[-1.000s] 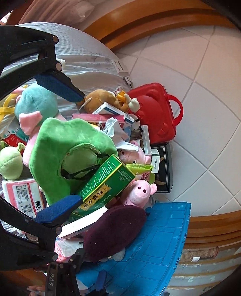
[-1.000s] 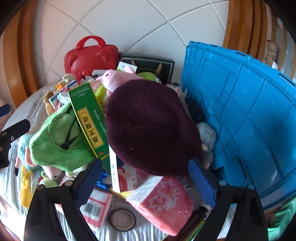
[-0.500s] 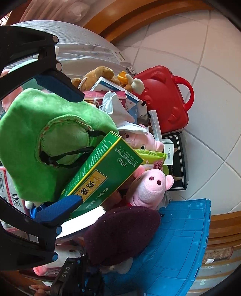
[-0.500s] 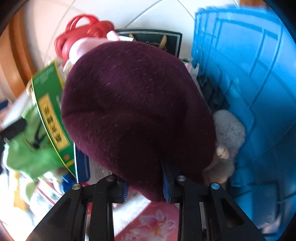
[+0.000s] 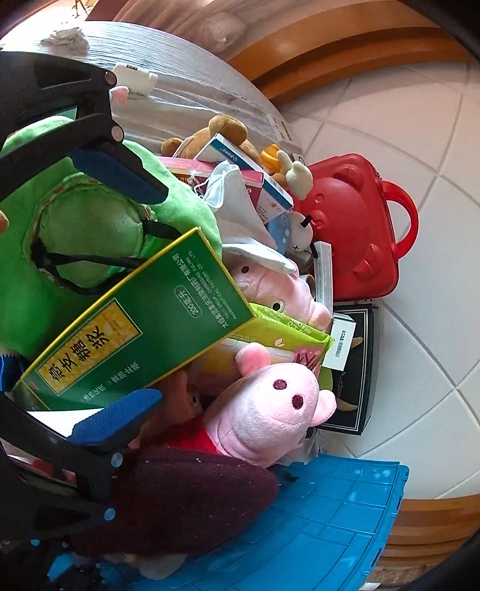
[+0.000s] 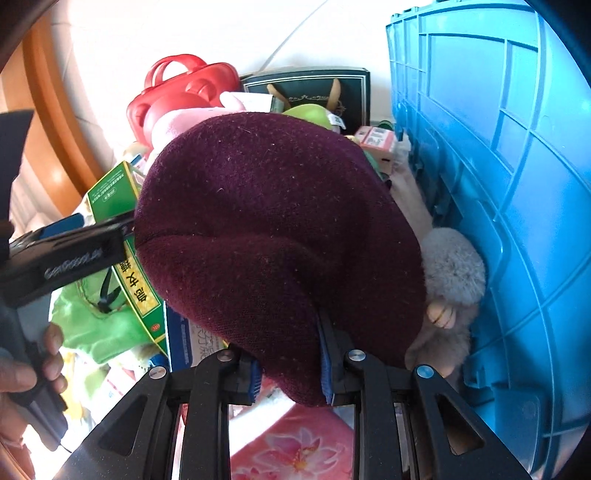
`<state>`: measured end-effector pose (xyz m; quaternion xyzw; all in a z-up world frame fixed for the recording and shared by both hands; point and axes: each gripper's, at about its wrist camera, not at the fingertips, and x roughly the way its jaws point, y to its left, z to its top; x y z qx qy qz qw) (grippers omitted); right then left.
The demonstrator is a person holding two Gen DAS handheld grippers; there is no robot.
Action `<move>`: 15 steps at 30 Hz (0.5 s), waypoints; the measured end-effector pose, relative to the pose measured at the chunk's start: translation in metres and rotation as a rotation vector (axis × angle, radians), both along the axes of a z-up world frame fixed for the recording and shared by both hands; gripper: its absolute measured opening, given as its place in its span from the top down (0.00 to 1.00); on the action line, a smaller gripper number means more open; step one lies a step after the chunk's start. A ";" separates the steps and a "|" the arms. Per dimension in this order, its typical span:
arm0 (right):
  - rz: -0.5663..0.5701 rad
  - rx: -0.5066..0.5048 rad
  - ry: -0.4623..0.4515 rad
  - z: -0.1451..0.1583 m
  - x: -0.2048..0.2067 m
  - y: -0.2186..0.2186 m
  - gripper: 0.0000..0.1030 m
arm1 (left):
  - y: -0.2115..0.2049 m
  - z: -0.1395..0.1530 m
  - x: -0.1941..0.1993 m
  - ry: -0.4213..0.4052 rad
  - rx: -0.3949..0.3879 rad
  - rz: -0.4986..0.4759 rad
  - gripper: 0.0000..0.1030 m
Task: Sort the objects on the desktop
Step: 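Grasp the green medicine box with the left tool while the right tool grasps the maroon knit hat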
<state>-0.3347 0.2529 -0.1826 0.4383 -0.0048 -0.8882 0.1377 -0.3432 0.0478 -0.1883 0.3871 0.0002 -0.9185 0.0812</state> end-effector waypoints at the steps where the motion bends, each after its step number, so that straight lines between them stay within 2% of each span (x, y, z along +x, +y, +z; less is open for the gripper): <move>1: 0.005 -0.001 0.000 0.000 0.000 0.001 0.77 | 0.002 -0.001 -0.002 -0.004 -0.003 0.014 0.01; 6: 0.029 0.012 0.001 -0.003 -0.004 -0.001 0.77 | -0.001 -0.013 -0.011 -0.028 0.033 0.077 0.01; 9: 0.035 0.030 0.006 -0.004 -0.006 -0.003 0.76 | -0.001 -0.021 -0.016 -0.045 0.062 0.059 0.03; 11: 0.036 0.047 0.008 -0.006 -0.008 -0.005 0.75 | 0.001 -0.027 -0.018 -0.059 0.081 0.021 0.16; 12: 0.038 0.052 0.008 -0.007 -0.009 -0.005 0.75 | 0.003 -0.028 -0.019 -0.059 0.075 0.011 0.17; 14: 0.041 0.058 0.020 -0.008 -0.010 -0.007 0.75 | 0.005 -0.027 -0.016 -0.023 0.059 -0.017 0.25; 15: 0.042 0.054 0.025 -0.009 -0.009 -0.007 0.76 | 0.006 -0.028 -0.015 -0.021 0.061 -0.032 0.26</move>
